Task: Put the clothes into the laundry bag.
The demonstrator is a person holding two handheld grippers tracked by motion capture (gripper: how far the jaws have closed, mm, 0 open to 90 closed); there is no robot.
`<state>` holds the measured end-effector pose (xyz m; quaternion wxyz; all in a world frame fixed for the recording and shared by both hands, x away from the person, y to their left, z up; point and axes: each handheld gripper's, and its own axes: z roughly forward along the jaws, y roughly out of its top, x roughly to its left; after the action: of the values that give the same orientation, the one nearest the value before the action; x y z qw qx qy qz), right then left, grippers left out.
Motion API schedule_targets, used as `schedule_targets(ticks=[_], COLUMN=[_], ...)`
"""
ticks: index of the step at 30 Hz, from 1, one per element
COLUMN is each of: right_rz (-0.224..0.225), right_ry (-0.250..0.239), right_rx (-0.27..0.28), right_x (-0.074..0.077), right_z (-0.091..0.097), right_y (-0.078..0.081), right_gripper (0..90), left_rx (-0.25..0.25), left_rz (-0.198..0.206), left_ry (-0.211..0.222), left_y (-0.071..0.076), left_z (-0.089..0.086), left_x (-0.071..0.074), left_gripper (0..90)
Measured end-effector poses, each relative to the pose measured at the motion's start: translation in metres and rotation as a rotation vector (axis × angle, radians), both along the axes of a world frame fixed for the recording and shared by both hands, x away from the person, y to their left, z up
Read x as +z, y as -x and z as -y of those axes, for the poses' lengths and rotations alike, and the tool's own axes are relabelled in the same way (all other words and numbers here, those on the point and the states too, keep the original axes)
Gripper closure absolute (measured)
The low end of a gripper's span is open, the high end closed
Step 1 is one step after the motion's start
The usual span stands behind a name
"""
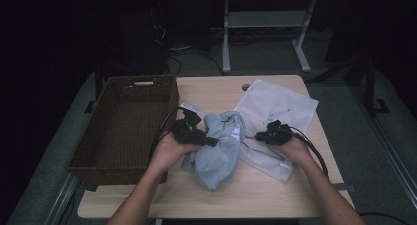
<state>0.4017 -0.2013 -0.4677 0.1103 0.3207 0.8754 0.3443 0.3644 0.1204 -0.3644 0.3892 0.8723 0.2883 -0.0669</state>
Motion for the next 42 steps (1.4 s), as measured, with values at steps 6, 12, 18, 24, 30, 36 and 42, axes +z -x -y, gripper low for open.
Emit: schedule_targets(ticks=[6,12,18,24,30,36,42], right_rz=[0.025,0.05,0.086,0.113,0.131,0.152,0.16], right_ry=[-0.002,-0.031,-0.085,-0.145,-0.166,-0.175,-0.196], right_rx=[-0.005,-0.023,-0.053,-0.08,-0.078,-0.056,-0.049], right_x=[0.004,0.012,0.028,0.043,0.055,0.066,0.074], right_z=[-0.001,0.002,0.008,0.011,0.008,0.001,0.0], right_y=[0.002,0.004,0.007,0.011,0.014,0.019,0.024], right_gripper=[87.3,87.3,87.6,88.0,88.0,88.0,88.0], left_rx=[0.0,0.004,0.001,-0.006,-0.056,-0.116,-0.164], left_rz=[-0.002,-0.002,-0.001,0.001,0.006,0.004,-0.007], left_ry=[0.002,0.0,-0.001,0.0,0.022,0.02,-0.001], left_y=[0.0,-0.001,-0.001,0.0,0.006,0.011,0.013], left_z=[0.0,-0.001,-0.001,0.0,0.009,0.026,0.043], left_x=[0.0,0.0,0.0,0.002,0.008,0.008,0.002], left_gripper=[67.6,67.6,67.6,67.6,67.6,67.6,67.6])
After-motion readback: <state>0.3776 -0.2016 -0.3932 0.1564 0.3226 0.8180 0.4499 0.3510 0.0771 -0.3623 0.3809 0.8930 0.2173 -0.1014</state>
